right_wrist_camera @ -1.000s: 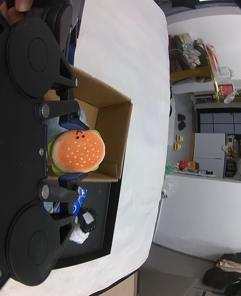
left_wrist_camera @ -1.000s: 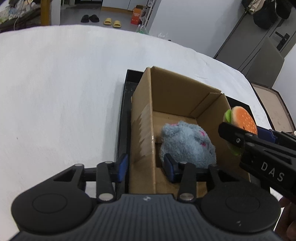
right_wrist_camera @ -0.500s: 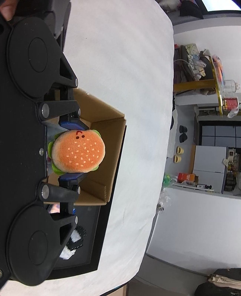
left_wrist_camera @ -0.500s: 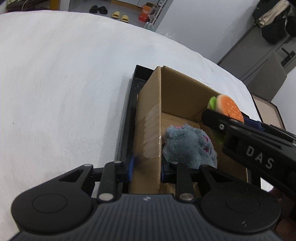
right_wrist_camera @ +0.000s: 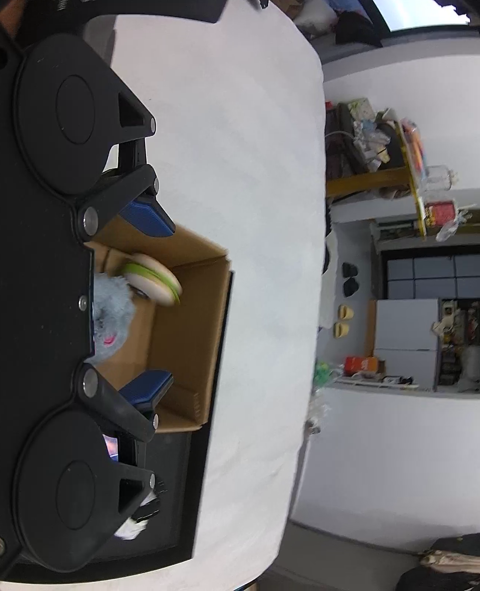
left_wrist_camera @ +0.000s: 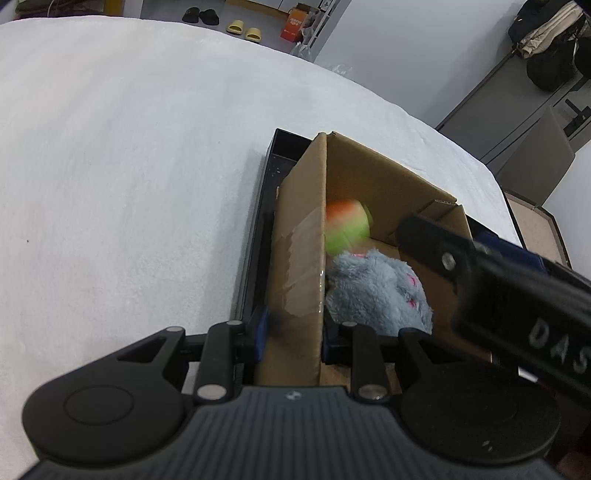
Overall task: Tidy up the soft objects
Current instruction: 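Lift the burger plush and drop it into the box beside the rabbit, then move the right gripper to the grey-blue cloth plush and grasp it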
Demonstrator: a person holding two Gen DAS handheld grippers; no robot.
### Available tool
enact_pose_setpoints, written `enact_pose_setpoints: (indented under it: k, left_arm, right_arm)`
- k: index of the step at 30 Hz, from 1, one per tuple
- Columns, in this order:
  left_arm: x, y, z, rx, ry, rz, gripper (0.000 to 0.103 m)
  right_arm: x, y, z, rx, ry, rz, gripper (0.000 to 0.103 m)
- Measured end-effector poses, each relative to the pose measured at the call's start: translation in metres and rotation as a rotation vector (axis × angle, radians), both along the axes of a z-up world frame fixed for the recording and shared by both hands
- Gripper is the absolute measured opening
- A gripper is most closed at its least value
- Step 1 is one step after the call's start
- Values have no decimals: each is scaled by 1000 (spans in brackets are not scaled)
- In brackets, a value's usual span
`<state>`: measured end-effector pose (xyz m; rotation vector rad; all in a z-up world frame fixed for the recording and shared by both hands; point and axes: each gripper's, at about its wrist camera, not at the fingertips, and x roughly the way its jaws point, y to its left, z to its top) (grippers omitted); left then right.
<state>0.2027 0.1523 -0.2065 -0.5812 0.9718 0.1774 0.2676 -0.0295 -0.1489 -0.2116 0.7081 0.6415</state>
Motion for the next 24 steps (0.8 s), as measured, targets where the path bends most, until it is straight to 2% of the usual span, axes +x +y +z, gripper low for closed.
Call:
enact_pose_setpoints:
  k: [7,13,17,24]
  left_arm:
    - [1,-7,5,50,9,3,26]
    - [-3,-10,19,101,5,12,31]
    - [-5,-12,26,125,3,17,39]
    - [-4,-19,32,171,8,24,53]
  right_arm:
    - [-5,-20,1,-10,5,-46,84]
    - [-6,-36,2,3,10,-77,84]
    - [-4,-43,1,11,26,-109,90]
    - [-4,-60,-4,22,32,-155,91]
